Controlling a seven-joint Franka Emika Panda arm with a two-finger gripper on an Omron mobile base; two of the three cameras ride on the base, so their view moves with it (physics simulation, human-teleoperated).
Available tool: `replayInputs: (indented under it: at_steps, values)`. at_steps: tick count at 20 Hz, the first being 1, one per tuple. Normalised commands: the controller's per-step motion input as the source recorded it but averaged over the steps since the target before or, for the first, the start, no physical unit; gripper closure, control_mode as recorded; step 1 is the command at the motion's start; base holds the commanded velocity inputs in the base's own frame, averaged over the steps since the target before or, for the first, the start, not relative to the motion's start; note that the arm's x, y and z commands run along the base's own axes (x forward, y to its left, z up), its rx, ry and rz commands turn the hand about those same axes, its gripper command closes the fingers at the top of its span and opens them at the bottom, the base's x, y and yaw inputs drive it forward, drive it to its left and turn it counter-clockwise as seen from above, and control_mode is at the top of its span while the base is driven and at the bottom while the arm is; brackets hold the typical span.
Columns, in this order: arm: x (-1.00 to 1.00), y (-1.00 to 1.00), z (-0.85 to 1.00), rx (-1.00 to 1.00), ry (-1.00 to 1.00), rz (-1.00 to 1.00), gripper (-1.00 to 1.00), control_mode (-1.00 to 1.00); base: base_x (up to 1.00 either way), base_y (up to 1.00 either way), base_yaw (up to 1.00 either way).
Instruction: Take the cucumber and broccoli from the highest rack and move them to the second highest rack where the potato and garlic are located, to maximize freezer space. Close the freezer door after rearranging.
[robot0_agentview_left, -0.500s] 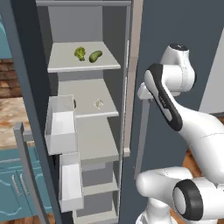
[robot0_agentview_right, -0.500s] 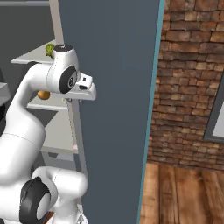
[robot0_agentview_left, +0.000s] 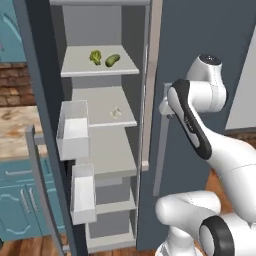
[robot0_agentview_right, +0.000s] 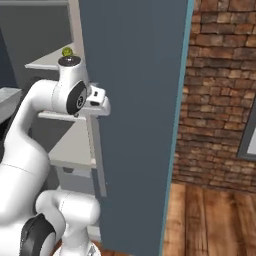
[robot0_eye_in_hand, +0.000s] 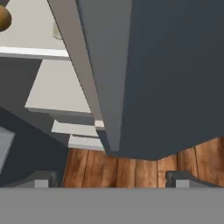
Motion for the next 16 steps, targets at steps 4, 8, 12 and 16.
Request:
replayInputs:
  at_steps: [4,8,12,16]
  values:
    - [0.0,0.0,0.0,0.0,0.0,0.0,-1.0,1.0,-0.04,0.2,0.37]
    - [0.0,0.0,0.0,0.0,0.0,0.0,-1.0,1.0,0.0,0.19,0.5]
    - [0.0,0.0,0.0,0.0,0.0,0.0,-1.0,1.0,0.02,0.12,0.51]
    - [0.0,0.0,0.0,0.0,0.0,0.0,-1.0,1.0,0.31,0.0,0.41]
